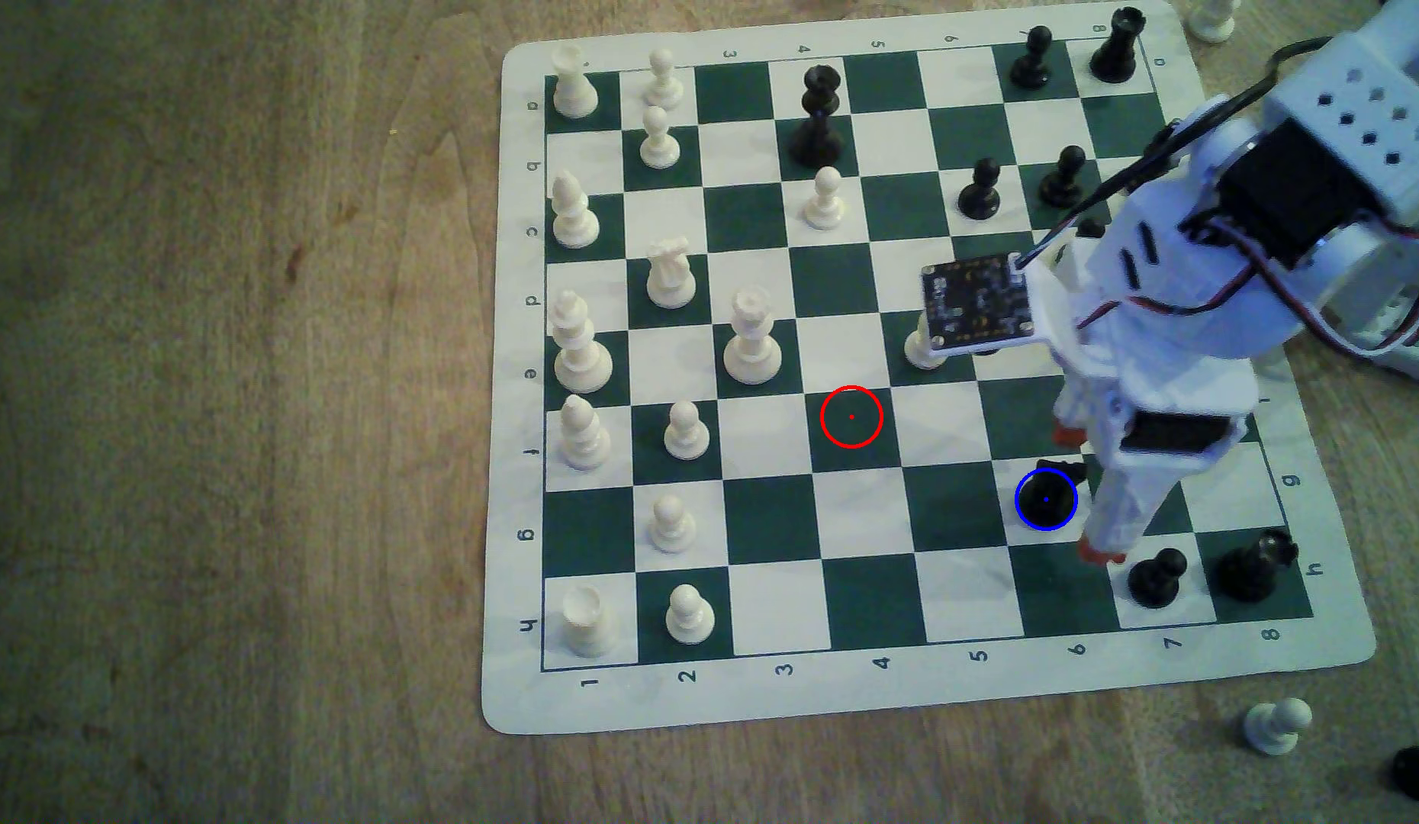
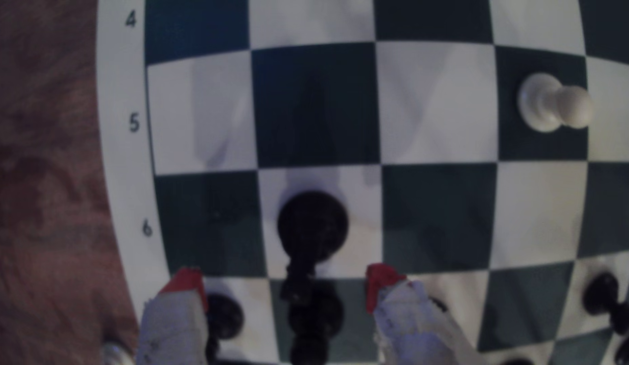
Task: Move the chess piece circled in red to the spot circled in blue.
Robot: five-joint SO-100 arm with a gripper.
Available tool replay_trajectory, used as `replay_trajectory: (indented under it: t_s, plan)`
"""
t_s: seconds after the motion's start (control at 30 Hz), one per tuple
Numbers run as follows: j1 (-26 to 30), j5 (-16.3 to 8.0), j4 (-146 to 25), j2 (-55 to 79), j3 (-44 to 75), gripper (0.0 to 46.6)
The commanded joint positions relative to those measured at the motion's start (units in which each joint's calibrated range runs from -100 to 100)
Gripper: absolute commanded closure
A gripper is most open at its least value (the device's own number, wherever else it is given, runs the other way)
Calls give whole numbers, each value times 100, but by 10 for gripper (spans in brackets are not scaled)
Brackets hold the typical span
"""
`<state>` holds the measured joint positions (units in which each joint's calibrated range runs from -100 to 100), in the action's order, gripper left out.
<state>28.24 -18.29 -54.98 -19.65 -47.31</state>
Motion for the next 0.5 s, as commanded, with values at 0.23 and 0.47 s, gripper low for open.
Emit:
replay_trajectory:
  t_s: [0.23,0.47]
  plan:
    - [-458,347,-1504,-1286,642,296]
    - [-904,694,-1349,-1719,1041,464]
